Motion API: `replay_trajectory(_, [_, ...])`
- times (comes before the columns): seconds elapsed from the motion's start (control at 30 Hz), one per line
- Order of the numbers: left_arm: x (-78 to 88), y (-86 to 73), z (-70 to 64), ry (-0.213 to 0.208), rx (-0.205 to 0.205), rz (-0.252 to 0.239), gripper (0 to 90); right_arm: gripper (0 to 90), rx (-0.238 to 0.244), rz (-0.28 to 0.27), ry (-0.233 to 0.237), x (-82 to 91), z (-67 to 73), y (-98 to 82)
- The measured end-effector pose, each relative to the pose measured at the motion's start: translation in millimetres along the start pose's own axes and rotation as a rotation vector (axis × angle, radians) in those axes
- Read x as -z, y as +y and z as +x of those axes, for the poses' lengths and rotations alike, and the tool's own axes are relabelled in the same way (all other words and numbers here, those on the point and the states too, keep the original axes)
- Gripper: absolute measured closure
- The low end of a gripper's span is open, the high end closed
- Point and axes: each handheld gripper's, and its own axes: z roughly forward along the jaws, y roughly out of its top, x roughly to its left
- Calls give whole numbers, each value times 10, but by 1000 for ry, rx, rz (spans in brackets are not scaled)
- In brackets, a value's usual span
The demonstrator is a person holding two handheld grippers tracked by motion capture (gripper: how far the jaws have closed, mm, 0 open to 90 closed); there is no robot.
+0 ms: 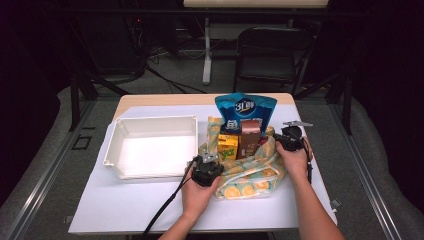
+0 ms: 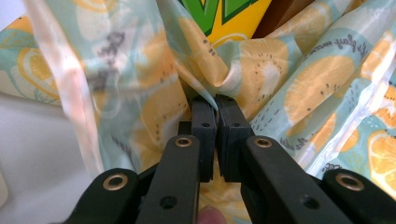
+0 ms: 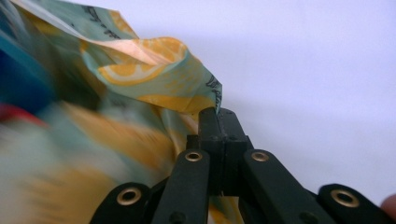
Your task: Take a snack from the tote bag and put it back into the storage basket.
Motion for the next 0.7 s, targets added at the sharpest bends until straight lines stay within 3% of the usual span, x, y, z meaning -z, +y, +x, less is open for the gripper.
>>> replay_trajectory(0.03, [0,0,1,1,0,0,871,900,3,22,1,-40,-22,-43])
replay_trajectory(0.13, [0,0,2,0,1,0,871,900,-4,14,18,-56,-54,-123])
replay_trajectory(0.2, [0,0,3,1,2,0,870,900,28,17,2,-31,-17,-133])
replay_trajectory(0.27, [1,-1,1,1,2,-2,870,834,14,-17,-17,26,-1,-155])
replay_trajectory(0.3, [1,-1,1,2,0,-1,869,787,-15,-70,-42,110,14,-170])
replay_trajectory(0.37, [2,0,-2,5,-3,0,869,701,-59,-159,-29,279,29,-189])
replay_trajectory(0.47, [0,0,-8,8,-6,1,869,655,-59,-256,-43,531,130,-219])
replay_trajectory(0.57, [1,1,-10,13,-17,4,868,608,-10,-318,-48,760,308,-214])
replay_trajectory(0.7, [2,-1,-15,16,-20,0,868,532,3,-353,-15,919,532,-117])
